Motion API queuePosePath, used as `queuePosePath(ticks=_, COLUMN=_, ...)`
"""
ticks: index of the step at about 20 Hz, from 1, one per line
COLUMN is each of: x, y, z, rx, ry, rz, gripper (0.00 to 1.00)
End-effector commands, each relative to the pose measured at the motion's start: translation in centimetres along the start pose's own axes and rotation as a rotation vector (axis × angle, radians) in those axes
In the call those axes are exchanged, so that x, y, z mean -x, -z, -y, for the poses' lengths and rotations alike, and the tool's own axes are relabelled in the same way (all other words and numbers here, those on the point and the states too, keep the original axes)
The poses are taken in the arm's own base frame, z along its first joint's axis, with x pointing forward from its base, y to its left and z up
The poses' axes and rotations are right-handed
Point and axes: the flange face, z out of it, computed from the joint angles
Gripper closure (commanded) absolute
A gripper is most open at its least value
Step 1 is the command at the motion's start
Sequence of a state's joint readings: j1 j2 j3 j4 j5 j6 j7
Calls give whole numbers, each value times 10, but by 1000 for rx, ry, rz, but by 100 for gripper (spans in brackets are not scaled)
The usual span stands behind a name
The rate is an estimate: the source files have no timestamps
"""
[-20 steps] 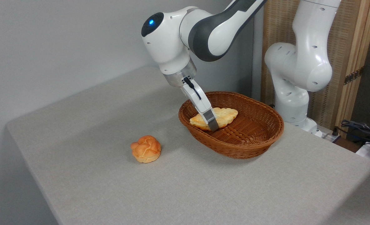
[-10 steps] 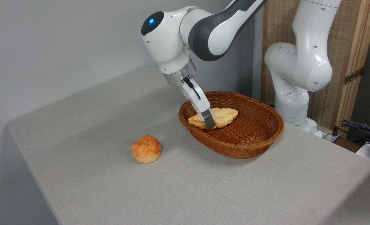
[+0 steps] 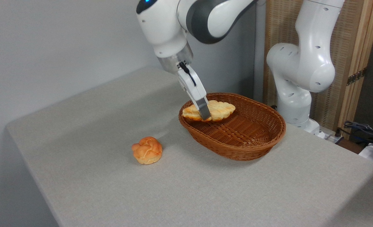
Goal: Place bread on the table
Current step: 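Lift the bread out of the basket and carry it beside the orange bun, then lower the bread onto the table and open the gripper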
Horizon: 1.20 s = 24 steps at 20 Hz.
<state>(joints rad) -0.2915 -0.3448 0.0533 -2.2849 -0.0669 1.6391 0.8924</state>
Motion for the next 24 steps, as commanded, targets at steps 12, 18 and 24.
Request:
queuePosePath(ticks=12, x=-5, y=74, z=93, rx=-347, ry=100, rz=-364, gripper=48)
queuePosePath(ticks=18, x=-24, y=37, z=117, rx=-307, ry=100, rz=-294, gripper=0)
queuePosePath(ticks=24, x=-27, y=24, z=124, rx=-289, ry=100, rz=-273, gripper=0)
